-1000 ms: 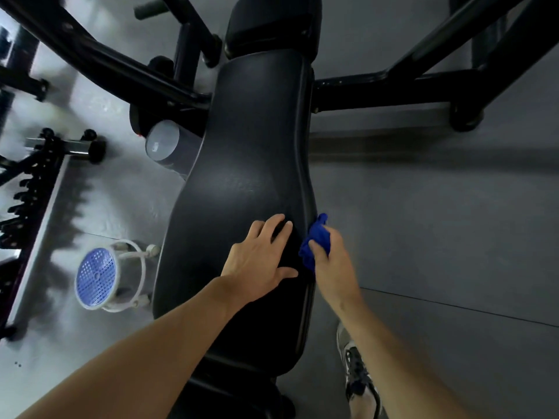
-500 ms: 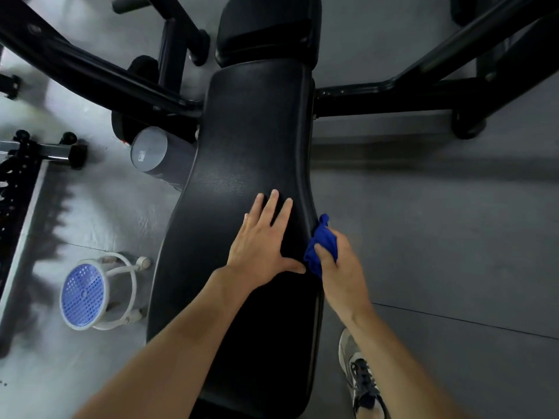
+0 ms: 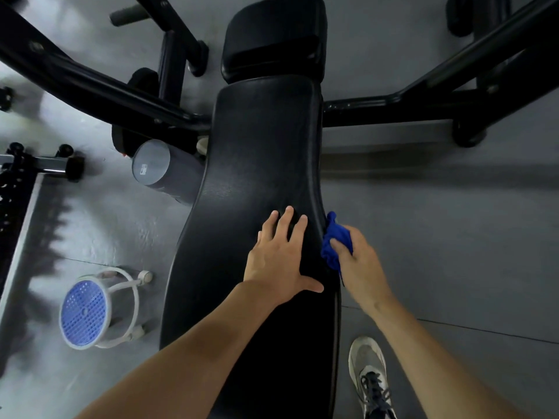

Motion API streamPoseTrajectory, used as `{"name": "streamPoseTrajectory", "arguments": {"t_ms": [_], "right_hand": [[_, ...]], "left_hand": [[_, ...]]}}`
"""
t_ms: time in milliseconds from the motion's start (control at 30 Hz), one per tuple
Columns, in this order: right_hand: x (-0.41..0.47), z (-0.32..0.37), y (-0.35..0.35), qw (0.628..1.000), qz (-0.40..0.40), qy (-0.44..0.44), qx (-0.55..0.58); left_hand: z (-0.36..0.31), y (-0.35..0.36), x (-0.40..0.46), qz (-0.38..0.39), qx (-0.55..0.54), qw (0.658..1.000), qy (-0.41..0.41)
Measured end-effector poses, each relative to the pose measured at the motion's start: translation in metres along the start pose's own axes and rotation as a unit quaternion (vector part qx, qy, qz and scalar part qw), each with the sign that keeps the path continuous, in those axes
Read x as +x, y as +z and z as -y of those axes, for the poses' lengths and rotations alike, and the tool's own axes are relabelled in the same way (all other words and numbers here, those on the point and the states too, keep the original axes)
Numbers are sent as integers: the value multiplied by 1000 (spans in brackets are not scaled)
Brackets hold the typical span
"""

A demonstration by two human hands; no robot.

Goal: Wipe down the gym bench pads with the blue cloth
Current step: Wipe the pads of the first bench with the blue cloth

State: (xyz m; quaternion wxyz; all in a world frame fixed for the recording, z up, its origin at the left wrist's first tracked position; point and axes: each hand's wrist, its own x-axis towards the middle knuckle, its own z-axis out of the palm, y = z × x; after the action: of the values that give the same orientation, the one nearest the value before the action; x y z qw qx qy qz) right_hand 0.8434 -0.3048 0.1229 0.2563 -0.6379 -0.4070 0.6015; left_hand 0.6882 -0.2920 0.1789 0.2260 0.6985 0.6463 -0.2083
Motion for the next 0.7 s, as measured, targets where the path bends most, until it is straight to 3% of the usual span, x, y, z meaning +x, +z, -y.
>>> {"name": "streamPoseTrajectory", "arguments": {"t_ms": [200,333,533,700], "right_hand": [[67,43,16,998,-51,-9,31],[48,32,17,992,-102,-19,68],[-7,-1,-3,999,-19,-36,28],[40,13,0,999,1,-48,-14]], "left_hand": [[-1,1,0,8,7,1000,-2],[-1,1,-1,6,6,1000,-1],[-2,-4,2,21,5,1000,-1],[-1,-7,10,-59,6,998,-8]]}}
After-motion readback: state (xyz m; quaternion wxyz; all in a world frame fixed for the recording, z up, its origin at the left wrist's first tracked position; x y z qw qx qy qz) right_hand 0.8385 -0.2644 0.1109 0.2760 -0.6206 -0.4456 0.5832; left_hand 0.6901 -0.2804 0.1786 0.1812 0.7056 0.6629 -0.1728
